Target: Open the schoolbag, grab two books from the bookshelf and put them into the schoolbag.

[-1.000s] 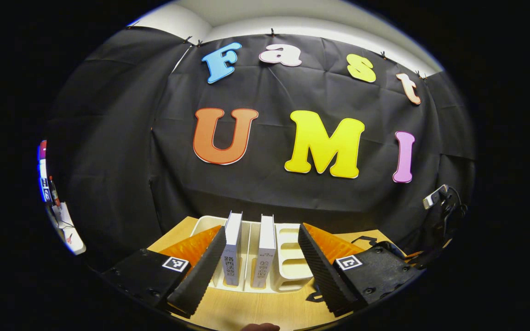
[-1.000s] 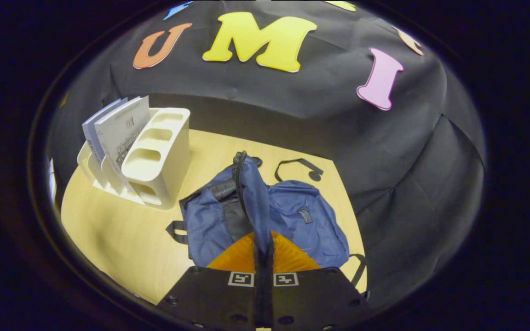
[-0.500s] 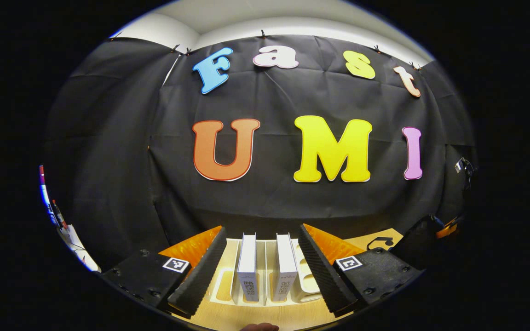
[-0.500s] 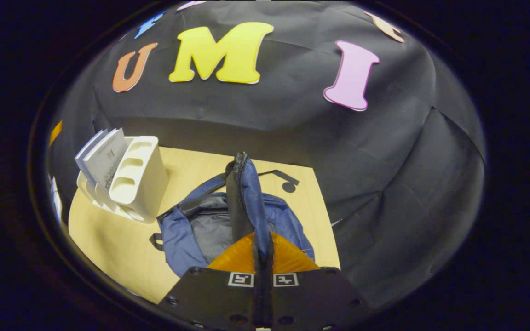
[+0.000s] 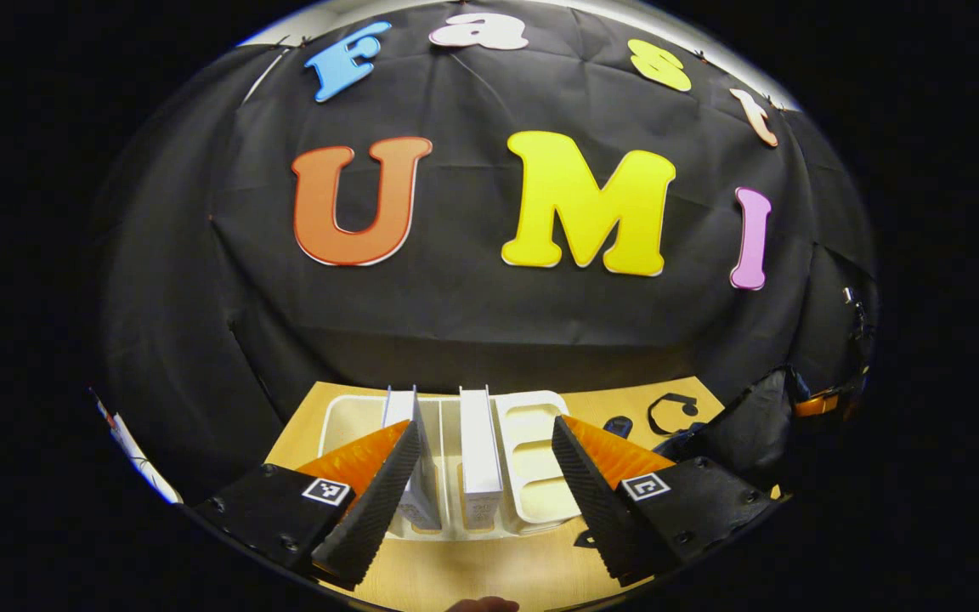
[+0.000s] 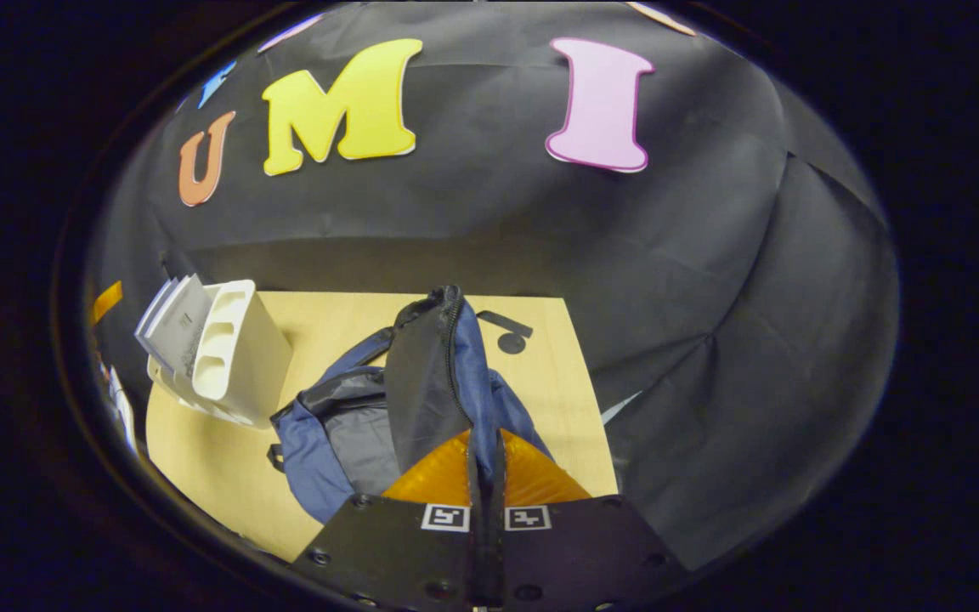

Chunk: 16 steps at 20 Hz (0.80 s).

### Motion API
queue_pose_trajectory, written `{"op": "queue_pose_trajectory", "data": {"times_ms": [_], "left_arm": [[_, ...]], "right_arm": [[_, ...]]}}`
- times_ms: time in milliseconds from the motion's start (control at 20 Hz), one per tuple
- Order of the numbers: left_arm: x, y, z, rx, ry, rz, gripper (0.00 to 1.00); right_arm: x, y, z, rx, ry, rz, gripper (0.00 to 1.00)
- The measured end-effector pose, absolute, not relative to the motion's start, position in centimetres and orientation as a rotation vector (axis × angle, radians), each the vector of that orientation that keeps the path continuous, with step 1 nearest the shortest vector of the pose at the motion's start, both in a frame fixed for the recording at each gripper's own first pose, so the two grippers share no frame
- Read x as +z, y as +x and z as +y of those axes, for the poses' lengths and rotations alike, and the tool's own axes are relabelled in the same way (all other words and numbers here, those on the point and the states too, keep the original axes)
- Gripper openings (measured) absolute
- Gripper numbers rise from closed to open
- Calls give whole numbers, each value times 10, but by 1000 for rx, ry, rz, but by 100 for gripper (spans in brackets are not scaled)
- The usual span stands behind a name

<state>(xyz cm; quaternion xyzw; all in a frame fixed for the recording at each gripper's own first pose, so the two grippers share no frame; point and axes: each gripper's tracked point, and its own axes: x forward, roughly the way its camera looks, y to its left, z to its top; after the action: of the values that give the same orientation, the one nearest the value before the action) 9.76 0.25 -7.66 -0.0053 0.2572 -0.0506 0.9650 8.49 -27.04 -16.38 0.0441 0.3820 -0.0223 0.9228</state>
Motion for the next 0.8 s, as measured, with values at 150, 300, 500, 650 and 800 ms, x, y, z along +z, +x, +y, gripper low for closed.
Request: {"op": "queue_pose_trajectory", "data": {"times_ms": [150, 300, 500, 650, 800], "left_arm": [[-95, 112, -7, -126, -28, 669, 99], [-108, 123, -6, -126, -39, 801, 99], [-146, 135, -4, -105, -27, 1049, 100], [-161, 145, -4, -111, -26, 1151, 99], [-180, 144, -4, -113, -14, 1254, 99]], "right_arm": [[-170, 92, -281, -20, 147, 796, 0], [-175, 92, -286, -4, 166, 800, 0], [-179, 89, -287, 16, 196, 808, 0], [-179, 86, -287, 29, 195, 804, 0], [-182, 85, -286, 36, 209, 805, 0]]}}
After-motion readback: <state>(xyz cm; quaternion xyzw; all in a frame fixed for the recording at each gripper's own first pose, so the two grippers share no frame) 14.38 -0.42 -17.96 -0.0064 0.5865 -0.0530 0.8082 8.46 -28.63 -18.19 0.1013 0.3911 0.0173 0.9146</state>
